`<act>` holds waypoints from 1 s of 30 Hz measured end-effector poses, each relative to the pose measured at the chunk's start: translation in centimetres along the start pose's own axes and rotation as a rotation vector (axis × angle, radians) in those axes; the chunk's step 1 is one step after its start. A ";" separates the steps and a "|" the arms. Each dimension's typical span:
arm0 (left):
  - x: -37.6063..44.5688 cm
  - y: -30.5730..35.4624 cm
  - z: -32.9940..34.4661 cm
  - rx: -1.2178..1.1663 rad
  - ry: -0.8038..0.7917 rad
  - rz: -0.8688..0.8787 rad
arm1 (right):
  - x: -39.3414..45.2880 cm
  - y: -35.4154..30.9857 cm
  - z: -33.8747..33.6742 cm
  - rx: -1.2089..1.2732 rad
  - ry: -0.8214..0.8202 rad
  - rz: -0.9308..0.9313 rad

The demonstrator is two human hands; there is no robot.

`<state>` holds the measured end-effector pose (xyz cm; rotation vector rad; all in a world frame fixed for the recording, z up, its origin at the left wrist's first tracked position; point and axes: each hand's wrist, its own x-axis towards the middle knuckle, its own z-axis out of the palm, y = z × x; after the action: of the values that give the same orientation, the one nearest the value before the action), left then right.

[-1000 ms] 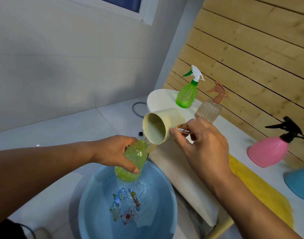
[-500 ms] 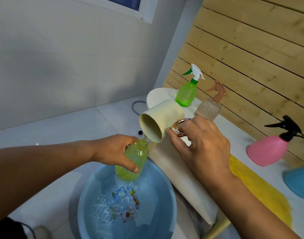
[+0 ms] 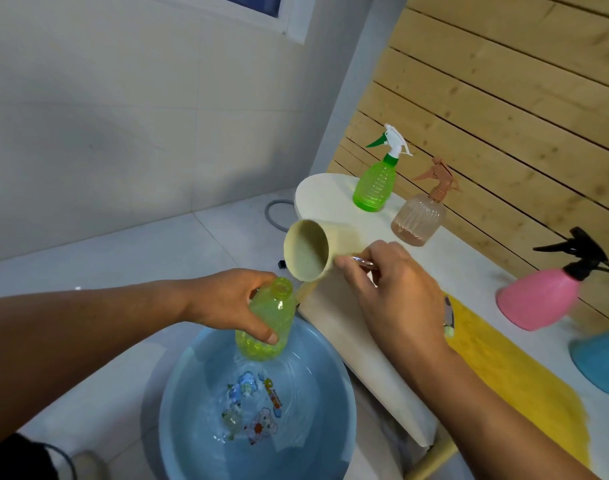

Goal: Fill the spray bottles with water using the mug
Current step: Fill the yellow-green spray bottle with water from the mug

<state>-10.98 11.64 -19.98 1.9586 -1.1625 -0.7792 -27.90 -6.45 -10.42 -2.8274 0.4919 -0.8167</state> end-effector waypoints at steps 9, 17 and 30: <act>-0.5 -1.2 0.0 0.001 -0.063 -0.034 | -0.1 4.7 11.1 0.213 -0.590 0.490; -0.5 -2.4 0.0 0.029 -0.024 -0.040 | -4.4 9.0 21.9 -0.066 -0.991 0.259; 0.3 -3.1 -0.6 -0.011 0.024 -0.030 | -12.0 10.0 28.4 -0.267 -1.095 0.140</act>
<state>-8.90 12.59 -22.25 1.9747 -1.1147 -0.7736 -24.73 -9.85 -42.51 -2.8522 0.5931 0.8705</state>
